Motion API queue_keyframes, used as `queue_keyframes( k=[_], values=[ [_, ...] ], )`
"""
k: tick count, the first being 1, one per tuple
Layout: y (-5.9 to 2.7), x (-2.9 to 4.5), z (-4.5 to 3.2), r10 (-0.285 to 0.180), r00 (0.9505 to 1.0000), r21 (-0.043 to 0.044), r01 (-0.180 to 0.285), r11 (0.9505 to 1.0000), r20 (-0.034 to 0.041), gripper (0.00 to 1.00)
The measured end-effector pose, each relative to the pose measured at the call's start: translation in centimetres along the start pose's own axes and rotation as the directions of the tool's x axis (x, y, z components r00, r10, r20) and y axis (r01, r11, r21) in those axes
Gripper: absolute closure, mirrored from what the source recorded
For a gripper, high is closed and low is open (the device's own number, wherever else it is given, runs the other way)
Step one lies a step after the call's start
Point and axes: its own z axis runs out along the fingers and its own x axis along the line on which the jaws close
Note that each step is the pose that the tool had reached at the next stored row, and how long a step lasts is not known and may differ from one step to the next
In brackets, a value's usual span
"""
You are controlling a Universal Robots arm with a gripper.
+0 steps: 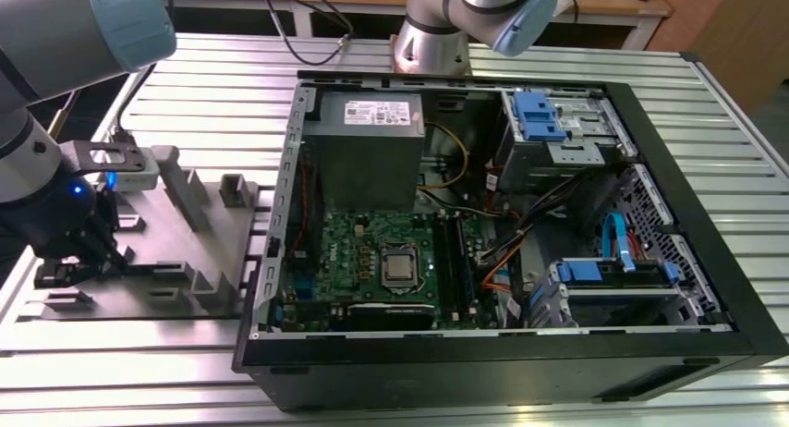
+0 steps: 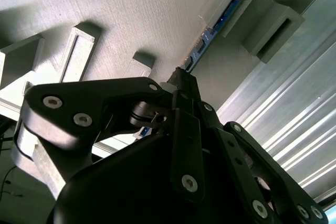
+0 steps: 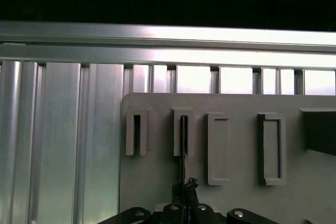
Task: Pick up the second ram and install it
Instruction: 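Pick up the second ram and move it above second insertion slot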
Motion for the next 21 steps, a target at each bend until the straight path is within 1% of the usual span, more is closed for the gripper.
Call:
queue_keyframes(
  k=[18, 21],
  values=[
    [0.0, 0.0, -0.06, 0.001, 1.0, 0.0, -0.001, 1.0, 0.0002, 0.92],
    [0.01, -0.01, -0.33, 0.001, 1.0, -0.0001, -0.001, 1.0, 0.0009, 0.92]
  ],
)
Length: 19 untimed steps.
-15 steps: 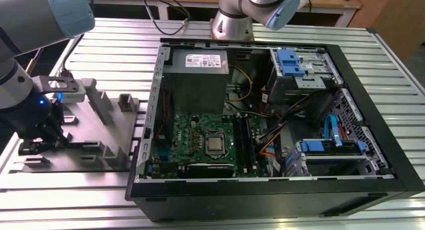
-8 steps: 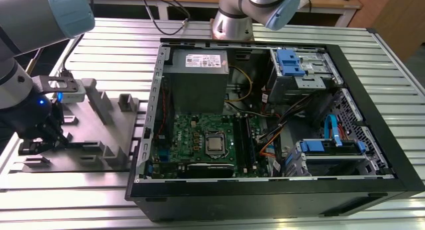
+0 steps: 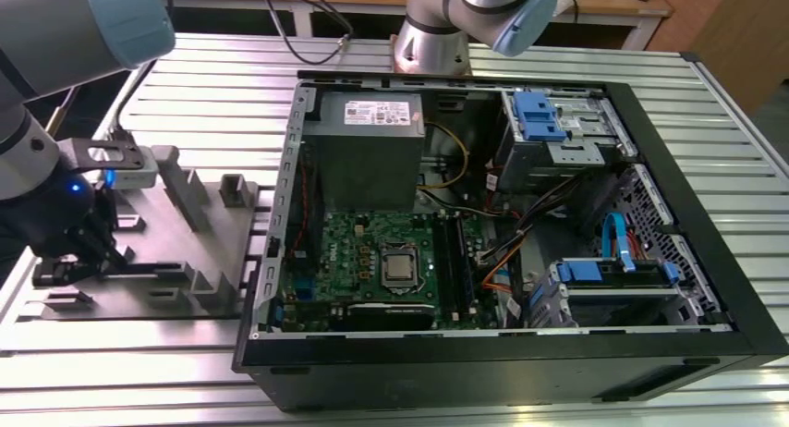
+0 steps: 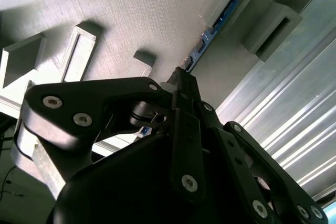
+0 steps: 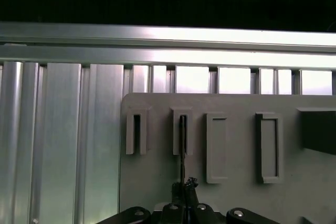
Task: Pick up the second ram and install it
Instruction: 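Pick up the second ram and move it above second insertion slot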
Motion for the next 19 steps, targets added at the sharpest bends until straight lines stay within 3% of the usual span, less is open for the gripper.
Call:
queue_keyframes(
  k=[19],
  values=[
    [0.1, -0.14, -3.48, 0.0, 1.0, 0.0002, 0.0, 1.0, 0.0034, 0.92]
  ],
)
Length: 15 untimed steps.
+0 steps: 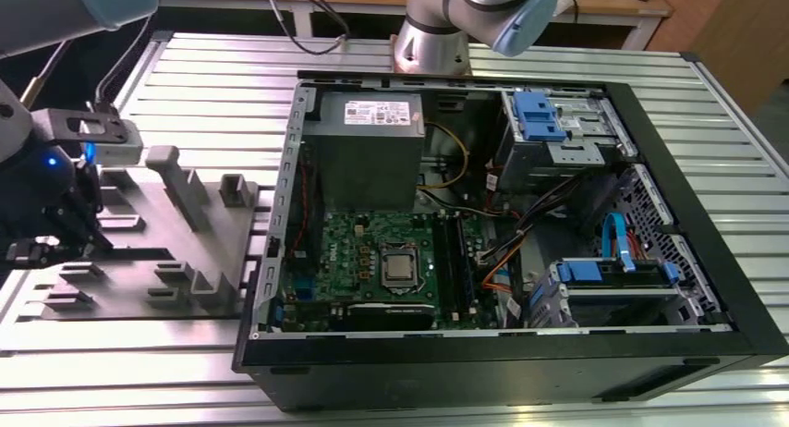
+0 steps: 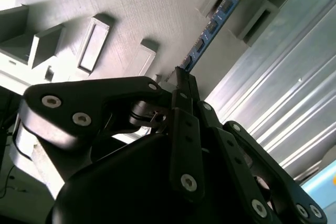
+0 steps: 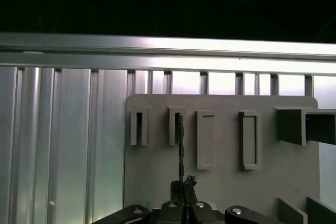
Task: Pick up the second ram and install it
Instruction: 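Pick up the second ram and move it above second insertion slot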
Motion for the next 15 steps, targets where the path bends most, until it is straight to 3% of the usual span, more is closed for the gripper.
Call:
queue_keyframes(
  k=[15],
  values=[
    [0.09, -0.14, -3.24, 0.0, 1.0, 0.0, 0.0, 1.0, 0.0067, 0.92]
  ],
)
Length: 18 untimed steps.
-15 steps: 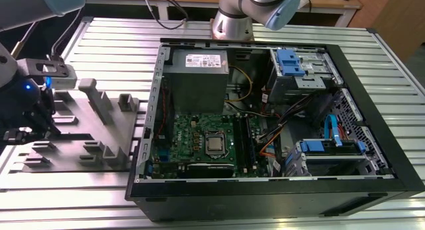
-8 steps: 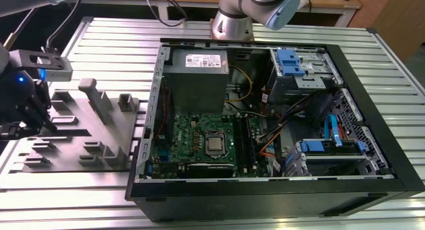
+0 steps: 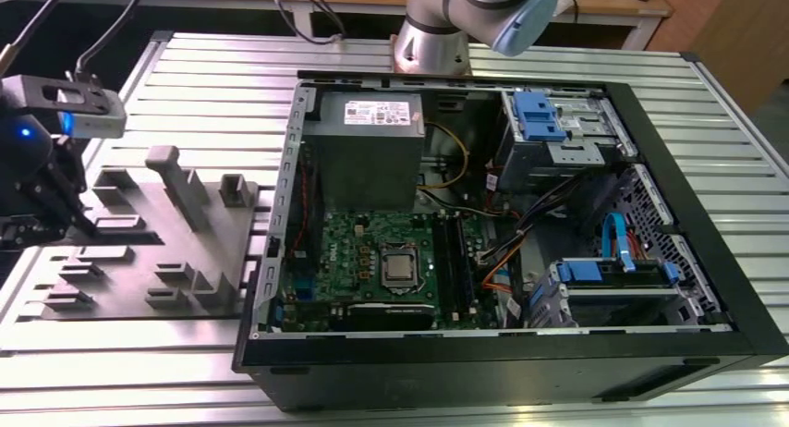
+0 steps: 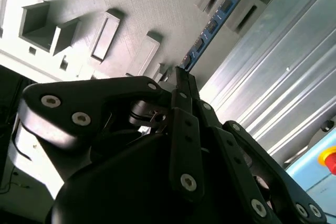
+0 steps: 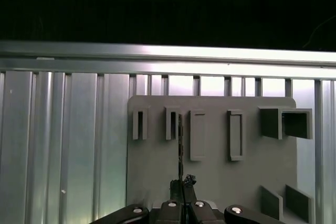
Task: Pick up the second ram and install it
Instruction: 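Pick up the second ram and move it above second insertion slot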
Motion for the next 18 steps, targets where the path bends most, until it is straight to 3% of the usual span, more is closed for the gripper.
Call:
queue_keyframes(
  k=[18],
  values=[
    [0.13, -0.22, -4.32, 0.0, 1.0, 0.0, 0.0, 1.0, 0.0071, 0.92]
  ],
)
